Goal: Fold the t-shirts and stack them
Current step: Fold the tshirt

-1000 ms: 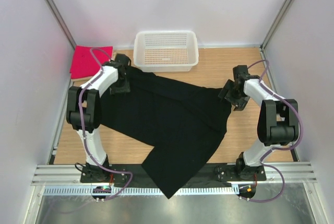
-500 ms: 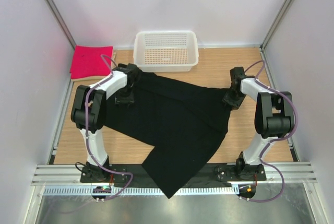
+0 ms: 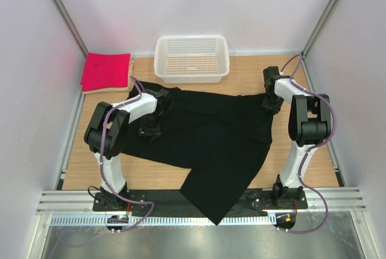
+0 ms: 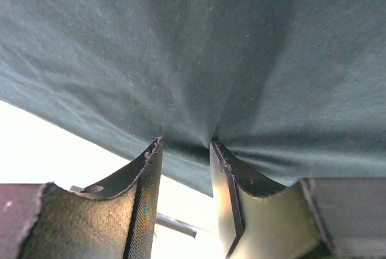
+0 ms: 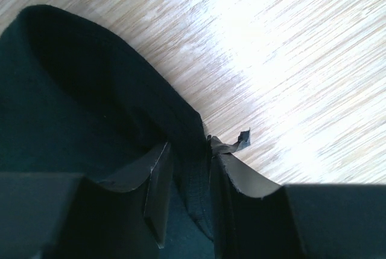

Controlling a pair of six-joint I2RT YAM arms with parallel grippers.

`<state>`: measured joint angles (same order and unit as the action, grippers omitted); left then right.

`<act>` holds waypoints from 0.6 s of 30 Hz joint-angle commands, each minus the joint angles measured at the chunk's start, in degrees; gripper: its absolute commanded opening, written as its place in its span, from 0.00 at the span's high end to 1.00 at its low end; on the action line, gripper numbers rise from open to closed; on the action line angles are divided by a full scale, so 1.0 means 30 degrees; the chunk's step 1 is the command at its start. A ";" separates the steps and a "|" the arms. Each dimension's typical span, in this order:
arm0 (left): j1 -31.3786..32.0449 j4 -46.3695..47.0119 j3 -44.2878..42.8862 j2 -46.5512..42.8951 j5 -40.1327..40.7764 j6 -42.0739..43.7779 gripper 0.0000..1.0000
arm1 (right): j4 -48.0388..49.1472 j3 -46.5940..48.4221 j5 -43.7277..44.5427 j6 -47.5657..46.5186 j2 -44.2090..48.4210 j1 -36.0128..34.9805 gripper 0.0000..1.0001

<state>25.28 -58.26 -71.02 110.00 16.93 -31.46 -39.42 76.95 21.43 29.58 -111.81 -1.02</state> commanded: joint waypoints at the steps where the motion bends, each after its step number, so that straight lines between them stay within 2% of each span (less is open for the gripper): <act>1: 0.0801 0.0318 0.3016 -0.0128 -0.2772 -0.2310 0.60 | -0.0424 0.0661 0.1092 -0.0691 0.0004 -0.0012 0.65; 6: 0.1008 0.0231 0.4397 -0.2618 -0.3121 -0.3340 0.60 | -0.0483 -0.0365 0.0532 -0.1158 0.0998 -0.1065 0.59; 7: 0.1066 0.0172 0.4368 -0.3347 -0.3210 -0.3398 0.59 | -0.0541 -0.0337 0.0590 -0.1305 0.1058 -0.1357 0.57; 8: 0.1037 0.0027 0.4252 -0.3673 -0.3066 -0.3428 0.59 | -0.1006 -0.0105 0.0765 -0.1422 0.1030 -0.1447 0.51; 11: 0.1037 -0.0998 0.2791 -0.4817 -0.1341 -0.3109 0.53 | -0.2323 0.1329 0.1582 -0.1804 0.1262 -0.1595 0.36; 14: 0.0424 -0.1935 0.0069 -0.4937 0.0068 -0.2260 0.49 | -0.3495 0.2765 0.2141 -0.2038 0.2316 -0.1973 0.27; 18: -0.1215 -0.2173 -0.2835 -0.4177 0.0160 -0.0442 0.46 | -0.5167 0.4172 0.2320 -0.2419 0.3664 -0.3933 0.22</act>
<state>25.10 -63.40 -74.94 98.28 14.61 -36.58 -49.78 84.51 25.85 23.88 -107.87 -8.40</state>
